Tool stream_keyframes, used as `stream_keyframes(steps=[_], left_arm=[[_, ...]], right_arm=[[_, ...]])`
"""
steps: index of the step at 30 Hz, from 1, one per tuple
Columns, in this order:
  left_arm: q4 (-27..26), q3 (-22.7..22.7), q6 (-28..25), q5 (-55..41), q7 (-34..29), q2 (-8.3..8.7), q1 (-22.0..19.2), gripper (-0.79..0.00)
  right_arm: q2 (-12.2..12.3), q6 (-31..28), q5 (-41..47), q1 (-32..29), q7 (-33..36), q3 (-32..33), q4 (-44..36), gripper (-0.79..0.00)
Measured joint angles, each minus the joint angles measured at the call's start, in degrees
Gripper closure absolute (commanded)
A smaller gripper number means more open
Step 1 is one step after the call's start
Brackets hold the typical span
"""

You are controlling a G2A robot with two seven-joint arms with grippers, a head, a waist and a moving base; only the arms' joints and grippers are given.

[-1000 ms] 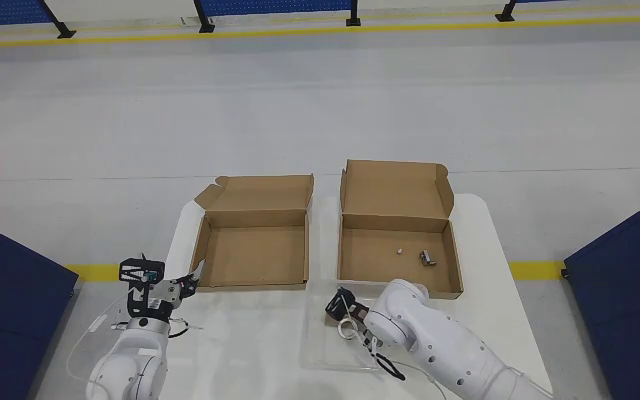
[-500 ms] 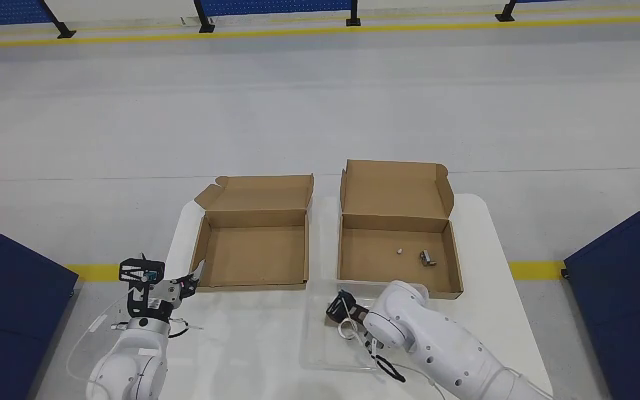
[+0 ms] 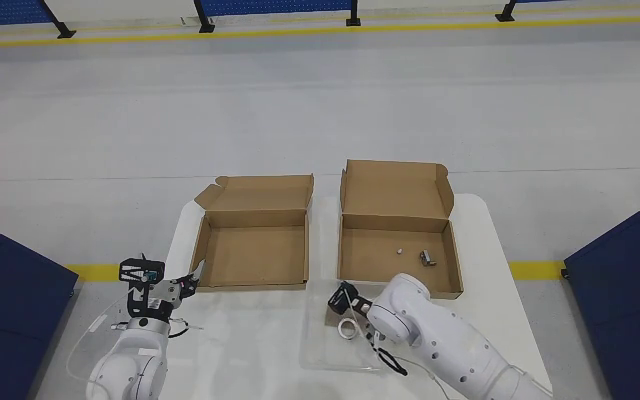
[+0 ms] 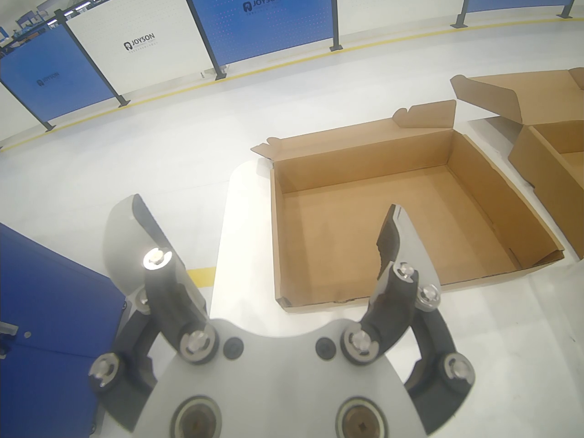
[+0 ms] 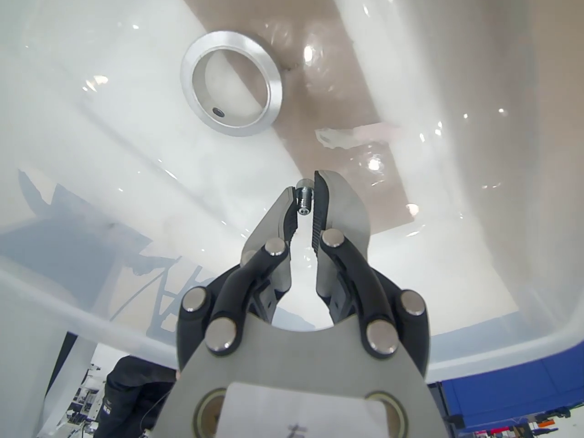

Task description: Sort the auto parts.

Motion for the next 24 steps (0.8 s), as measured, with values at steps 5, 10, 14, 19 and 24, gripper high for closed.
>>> stream_keyframes(steps=[5, 10, 14, 19, 24], left_arm=[[0.00, 0.00, 0.00, 0.00, 0.00, 0.00, 0.00, -0.785], [0.00, 0.00, 0.00, 0.00, 0.00, 0.00, 0.00, -0.785], [0.00, 0.00, 0.00, 0.00, 0.00, 0.00, 0.00, -0.785], [0.00, 0.00, 0.00, 0.00, 0.00, 0.00, 0.00, -0.785], [0.00, 0.00, 0.00, 0.00, 0.00, 0.00, 0.00, -0.785]], right_arm=[[0.31, 0.01, 0.27, -0.14, -0.02, 1.13, -1.27, 0.000], [0.30, 0.01, 0.26, -0.13, -0.02, 1.09, -1.23, 0.000], [0.30, 0.01, 0.26, -0.13, -0.02, 1.09, -1.23, 0.000], [0.41, -1.14, 3.45, -0.98, -2.69, 2.81, -0.90, 0.000], [1.61, -6.35, 16.15, -2.38, -5.46, 10.35, -0.69, 0.000]])
